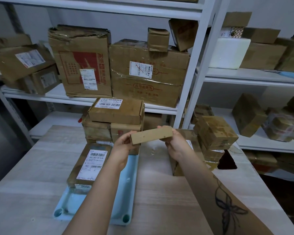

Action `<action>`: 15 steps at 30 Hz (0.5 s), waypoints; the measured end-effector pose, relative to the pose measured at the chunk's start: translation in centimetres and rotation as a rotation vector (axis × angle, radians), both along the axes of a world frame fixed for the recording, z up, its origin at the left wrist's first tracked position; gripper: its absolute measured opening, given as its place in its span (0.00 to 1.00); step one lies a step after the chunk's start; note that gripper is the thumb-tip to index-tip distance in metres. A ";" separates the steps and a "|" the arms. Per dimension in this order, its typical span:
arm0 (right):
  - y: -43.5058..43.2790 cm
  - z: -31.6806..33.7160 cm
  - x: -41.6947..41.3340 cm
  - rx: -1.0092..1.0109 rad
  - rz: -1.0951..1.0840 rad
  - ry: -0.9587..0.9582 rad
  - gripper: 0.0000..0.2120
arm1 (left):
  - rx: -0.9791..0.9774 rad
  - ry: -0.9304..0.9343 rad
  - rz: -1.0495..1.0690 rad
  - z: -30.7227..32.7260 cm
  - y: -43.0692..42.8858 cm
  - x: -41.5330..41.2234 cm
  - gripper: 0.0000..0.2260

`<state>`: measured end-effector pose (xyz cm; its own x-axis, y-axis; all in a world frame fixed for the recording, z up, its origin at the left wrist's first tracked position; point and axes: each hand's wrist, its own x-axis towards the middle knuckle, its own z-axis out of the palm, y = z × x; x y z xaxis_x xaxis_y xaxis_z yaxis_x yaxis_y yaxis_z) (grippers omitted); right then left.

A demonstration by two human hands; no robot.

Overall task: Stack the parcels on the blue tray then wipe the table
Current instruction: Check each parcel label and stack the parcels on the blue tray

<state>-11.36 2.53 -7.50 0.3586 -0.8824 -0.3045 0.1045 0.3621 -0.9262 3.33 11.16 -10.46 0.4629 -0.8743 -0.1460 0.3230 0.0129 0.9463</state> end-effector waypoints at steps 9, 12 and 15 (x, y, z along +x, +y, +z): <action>0.6 0.5 0.6 -0.114 0.079 -0.007 0.18 | 0.039 -0.002 0.030 -0.1 0.7 0.5 0.19; 0.6 0.7 0.6 -0.093 0.094 -0.069 0.18 | 0.045 -0.031 0.037 0.7 1.2 0.3 0.19; 0.5 0.8 0.7 -0.048 0.028 -0.119 0.17 | 0.047 -0.088 0.037 0.9 1.4 0.5 0.22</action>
